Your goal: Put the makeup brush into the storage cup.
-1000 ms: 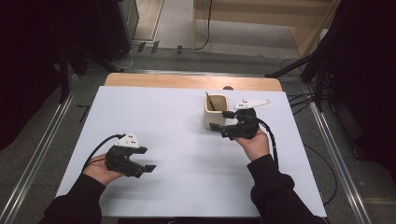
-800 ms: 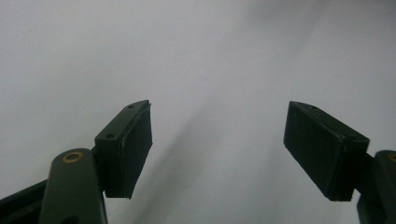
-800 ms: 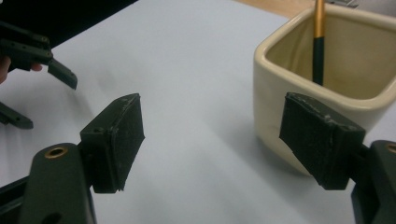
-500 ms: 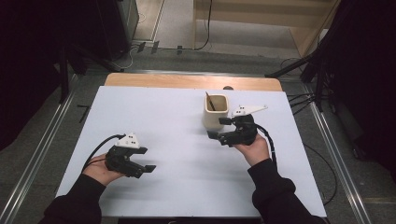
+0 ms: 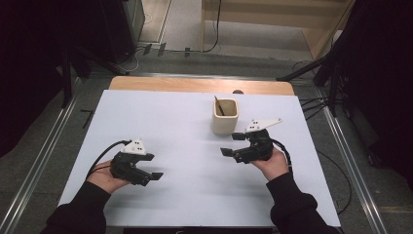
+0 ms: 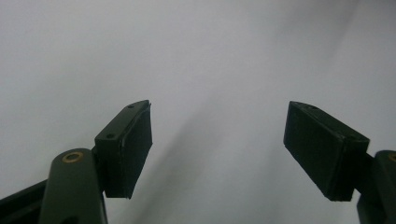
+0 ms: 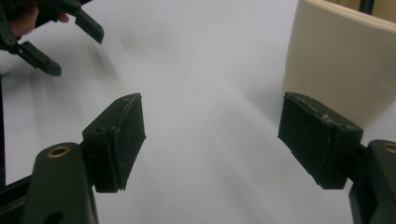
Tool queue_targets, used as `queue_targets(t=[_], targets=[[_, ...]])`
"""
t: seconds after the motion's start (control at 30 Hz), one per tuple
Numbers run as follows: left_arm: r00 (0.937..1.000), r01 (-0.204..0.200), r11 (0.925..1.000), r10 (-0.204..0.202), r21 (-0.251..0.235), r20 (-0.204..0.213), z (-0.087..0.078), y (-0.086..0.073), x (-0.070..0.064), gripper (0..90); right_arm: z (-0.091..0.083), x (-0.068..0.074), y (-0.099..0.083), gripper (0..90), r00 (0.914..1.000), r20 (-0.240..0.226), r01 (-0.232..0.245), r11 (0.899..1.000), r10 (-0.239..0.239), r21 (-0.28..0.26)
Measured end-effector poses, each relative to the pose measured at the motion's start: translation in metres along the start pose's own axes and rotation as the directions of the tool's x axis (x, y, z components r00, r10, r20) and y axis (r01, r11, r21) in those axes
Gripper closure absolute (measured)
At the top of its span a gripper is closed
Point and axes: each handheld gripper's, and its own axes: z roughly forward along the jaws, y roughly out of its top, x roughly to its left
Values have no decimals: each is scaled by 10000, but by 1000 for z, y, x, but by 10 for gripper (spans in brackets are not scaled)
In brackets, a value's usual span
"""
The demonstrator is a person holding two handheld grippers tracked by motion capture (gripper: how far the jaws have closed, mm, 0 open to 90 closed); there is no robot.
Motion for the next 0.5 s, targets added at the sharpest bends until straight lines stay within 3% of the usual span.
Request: queue_targets(t=[0.5], targets=[[10000,14,10000,-13,78,-40,0,-1,1,241,-10,-1,-15,228,9999,19,-127,9994,126,327]])
